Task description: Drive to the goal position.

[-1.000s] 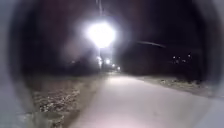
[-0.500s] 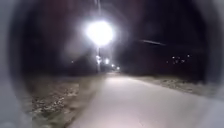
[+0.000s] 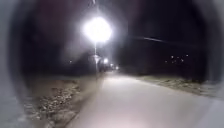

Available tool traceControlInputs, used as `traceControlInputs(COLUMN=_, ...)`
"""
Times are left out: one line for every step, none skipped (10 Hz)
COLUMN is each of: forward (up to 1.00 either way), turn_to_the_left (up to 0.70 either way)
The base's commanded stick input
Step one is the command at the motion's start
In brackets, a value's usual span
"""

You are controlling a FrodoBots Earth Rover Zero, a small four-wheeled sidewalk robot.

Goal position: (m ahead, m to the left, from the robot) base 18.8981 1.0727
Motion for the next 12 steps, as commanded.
traceControlInputs(forward=1.00, turn_to_the_left=0.00)
traceControlInputs(forward=1.00, turn_to_the_left=0.00)
traceControlInputs(forward=1.00, turn_to_the_left=0.00)
traceControlInputs(forward=1.00, turn_to_the_left=0.00)
traceControlInputs(forward=1.00, turn_to_the_left=0.00)
traceControlInputs(forward=1.00, turn_to_the_left=0.00)
traceControlInputs(forward=1.00, turn_to_the_left=0.00)
traceControlInputs(forward=1.00, turn_to_the_left=0.00)
traceControlInputs(forward=1.00, turn_to_the_left=0.00)
traceControlInputs(forward=1.00, turn_to_the_left=0.00)
traceControlInputs(forward=1.00, turn_to_the_left=0.00)
traceControlInputs(forward=1.00, turn_to_the_left=0.00)
